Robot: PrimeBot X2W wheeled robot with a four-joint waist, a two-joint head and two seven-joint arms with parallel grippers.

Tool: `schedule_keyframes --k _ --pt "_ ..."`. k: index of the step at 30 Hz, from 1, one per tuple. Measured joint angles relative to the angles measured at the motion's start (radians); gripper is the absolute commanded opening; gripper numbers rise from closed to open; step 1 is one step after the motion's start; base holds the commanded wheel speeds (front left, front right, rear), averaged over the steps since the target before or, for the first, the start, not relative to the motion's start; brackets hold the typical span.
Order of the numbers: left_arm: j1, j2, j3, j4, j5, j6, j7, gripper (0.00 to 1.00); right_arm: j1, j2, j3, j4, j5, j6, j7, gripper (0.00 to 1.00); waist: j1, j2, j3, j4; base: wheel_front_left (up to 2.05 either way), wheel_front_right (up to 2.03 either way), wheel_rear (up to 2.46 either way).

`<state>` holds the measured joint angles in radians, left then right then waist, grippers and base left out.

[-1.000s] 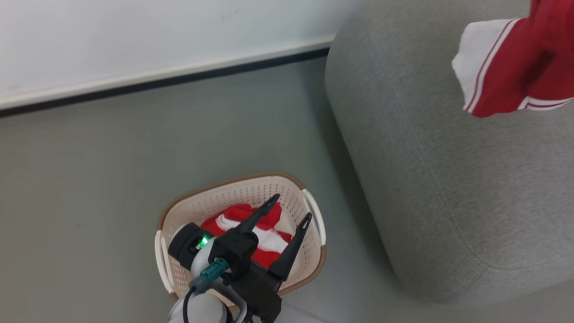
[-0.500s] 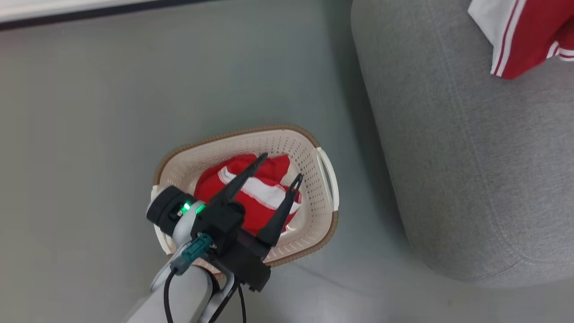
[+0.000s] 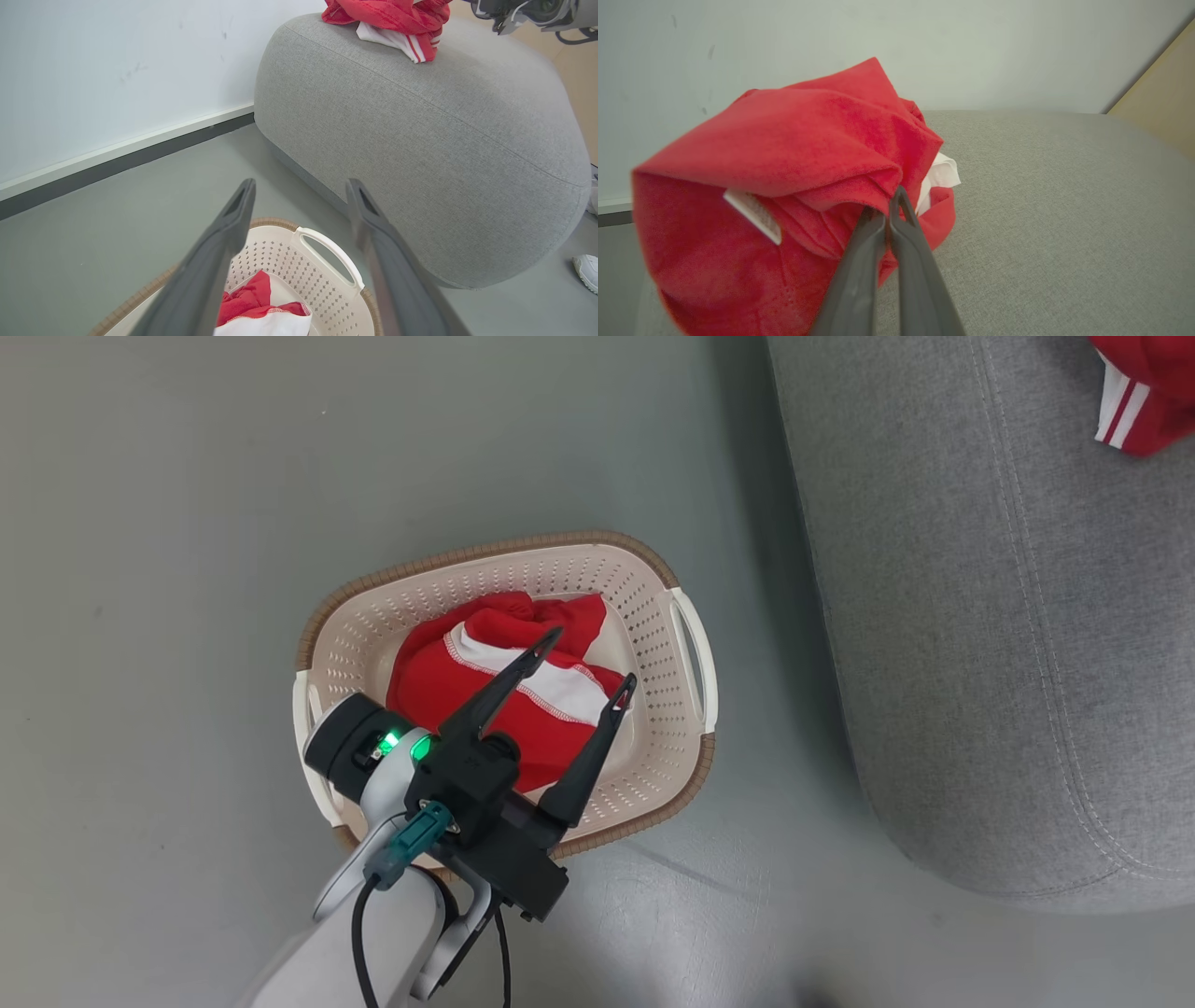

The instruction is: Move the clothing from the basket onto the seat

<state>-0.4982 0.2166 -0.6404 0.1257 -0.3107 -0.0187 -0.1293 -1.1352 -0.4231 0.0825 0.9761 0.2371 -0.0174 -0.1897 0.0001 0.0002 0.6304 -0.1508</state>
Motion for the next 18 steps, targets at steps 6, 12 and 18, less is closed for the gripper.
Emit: schedule_keyframes --k 6,12,18 --pt "0.000 -0.001 0.004 0.031 0.000 0.001 -0.015 1.00 0.022 0.027 0.021 0.033 -0.002 0.010 -0.034 0.45 -0.0002 -0.0001 -0.019 -0.001 0.00 0.00 0.00" --pt "0.007 -0.005 0.009 0.065 -0.006 0.001 -0.037 1.00 0.069 0.030 0.028 0.053 -0.009 0.021 -0.050 1.00 -0.0002 -0.0001 -0.059 -0.007 0.00 0.00 0.00" --pt "0.033 -0.021 0.009 0.108 -0.021 0.000 -0.058 1.00 0.126 0.030 0.029 0.063 -0.009 0.033 -0.059 1.00 -0.0002 -0.0001 -0.116 -0.014 0.00 0.00 0.00"
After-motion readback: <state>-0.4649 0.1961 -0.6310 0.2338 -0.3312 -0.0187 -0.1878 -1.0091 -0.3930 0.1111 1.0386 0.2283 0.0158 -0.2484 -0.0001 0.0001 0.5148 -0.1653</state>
